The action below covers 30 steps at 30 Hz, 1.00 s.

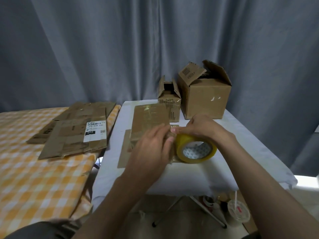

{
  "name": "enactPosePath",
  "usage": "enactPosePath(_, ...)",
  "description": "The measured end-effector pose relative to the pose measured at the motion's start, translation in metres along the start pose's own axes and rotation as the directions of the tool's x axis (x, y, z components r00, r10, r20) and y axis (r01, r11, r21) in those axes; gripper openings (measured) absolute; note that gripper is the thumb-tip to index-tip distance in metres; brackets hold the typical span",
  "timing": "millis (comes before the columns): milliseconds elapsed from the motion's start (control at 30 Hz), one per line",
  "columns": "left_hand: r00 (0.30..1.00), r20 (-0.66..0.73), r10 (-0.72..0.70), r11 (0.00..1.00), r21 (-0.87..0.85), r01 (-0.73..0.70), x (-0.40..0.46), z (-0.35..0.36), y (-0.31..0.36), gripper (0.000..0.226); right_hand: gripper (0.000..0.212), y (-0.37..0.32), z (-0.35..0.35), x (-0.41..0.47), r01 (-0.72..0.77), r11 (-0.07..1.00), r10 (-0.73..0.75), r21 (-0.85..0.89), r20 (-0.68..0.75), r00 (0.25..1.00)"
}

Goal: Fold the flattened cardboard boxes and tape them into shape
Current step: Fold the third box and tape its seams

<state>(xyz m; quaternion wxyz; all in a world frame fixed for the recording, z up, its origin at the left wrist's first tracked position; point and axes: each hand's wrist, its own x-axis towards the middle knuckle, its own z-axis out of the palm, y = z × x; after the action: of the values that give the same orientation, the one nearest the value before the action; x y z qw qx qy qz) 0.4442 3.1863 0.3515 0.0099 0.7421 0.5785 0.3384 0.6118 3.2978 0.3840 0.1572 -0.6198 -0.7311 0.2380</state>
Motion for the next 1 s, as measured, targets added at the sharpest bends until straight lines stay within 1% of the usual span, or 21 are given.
enactPosePath(67,0.999,0.042,-0.031,0.99,0.136,0.025,-0.003,0.012,0.0,0.056,0.06,-0.005,0.004,0.0,0.036,0.999,-0.036,0.032,0.0,0.999)
enactPosePath(133,0.997,0.019,-0.079,0.973,0.221,0.073,-0.003,0.015,-0.004,0.066,0.058,-0.011,0.011,-0.001,0.056,0.995,-0.056,0.078,0.003,0.998)
enactPosePath(167,0.996,-0.009,-0.091,0.968,0.232,0.091,-0.002,0.016,-0.006,0.065,0.055,-0.013,0.014,-0.001,0.059,0.993,-0.06,0.099,0.007,0.998)
enactPosePath(267,0.992,-0.077,-0.104,0.977,0.181,0.116,0.005,0.015,-0.016,0.051,0.046,-0.014,0.021,-0.002,0.068,0.981,-0.079,0.179,0.054,0.995)
enactPosePath(367,0.983,-0.069,-0.171,0.982,0.069,0.176,0.012,0.015,-0.023,0.05,0.045,-0.008,0.021,-0.005,0.051,0.966,-0.085,0.255,0.122,0.989)
enactPosePath(467,0.982,-0.071,-0.176,0.976,0.115,0.183,0.013,0.018,-0.024,0.047,0.037,0.001,0.022,-0.007,0.065,0.948,-0.116,0.311,0.149,0.982)
enactPosePath(533,0.984,-0.067,-0.166,0.973,0.151,0.175,0.012,0.02,-0.022,0.046,0.034,0.006,0.024,-0.007,0.095,0.955,-0.134,0.28,0.122,0.983)
enactPosePath(600,0.985,-0.065,-0.161,0.971,0.169,0.17,0.011,0.021,-0.02,0.047,0.039,0.009,0.026,-0.007,0.106,0.964,-0.132,0.244,0.096,0.987)
enactPosePath(667,0.985,-0.074,-0.155,0.972,0.166,0.166,0.011,0.021,-0.02,0.047,0.047,0.009,0.027,-0.007,0.107,0.967,-0.135,0.232,0.11,0.985)
enactPosePath(767,0.985,-0.088,-0.147,0.975,0.157,0.159,0.011,0.02,-0.019,0.048,0.067,0.01,0.023,-0.01,0.085,0.958,-0.135,0.274,0.168,0.977)
enactPosePath(800,0.985,-0.087,-0.148,0.975,0.156,0.161,0.011,0.02,-0.019,0.048,0.069,0.015,0.021,-0.009,0.076,0.953,-0.125,0.294,0.151,0.981)
enactPosePath(833,0.985,-0.087,-0.151,0.974,0.157,0.163,0.012,0.02,-0.02,0.049,0.065,0.022,0.018,-0.007,0.062,0.943,-0.098,0.326,0.095,0.991)
enactPosePath(867,0.985,-0.088,-0.152,0.973,0.16,0.164,0.012,0.02,-0.02,0.049,0.056,0.032,0.016,-0.003,0.054,0.93,-0.059,0.363,0.004,0.998)
enactPosePath(900,0.984,-0.093,-0.151,0.973,0.163,0.164,0.012,0.021,-0.02,0.049,0.043,0.045,0.013,0.001,0.054,0.926,-0.026,0.373,-0.08,0.996)
enactPosePath(933,0.984,-0.098,-0.147,0.973,0.165,0.162,0.013,0.022,-0.021,0.049,0.029,0.057,0.012,0.006,0.053,0.943,-0.01,0.33,-0.128,0.992)
enactPosePath(967,0.984,-0.105,-0.141,0.974,0.163,0.157,0.013,0.023,-0.022,0.049,0.019,0.068,0.012,0.009,0.037,0.97,-0.004,0.24,-0.136,0.991)
enactPosePath(1000,0.984,-0.113,-0.136,0.975,0.159,0.153,0.013,0.024,-0.022,0.048,0.012,0.077,0.014,0.011,0.008,0.989,0.009,0.15,-0.109,0.994)
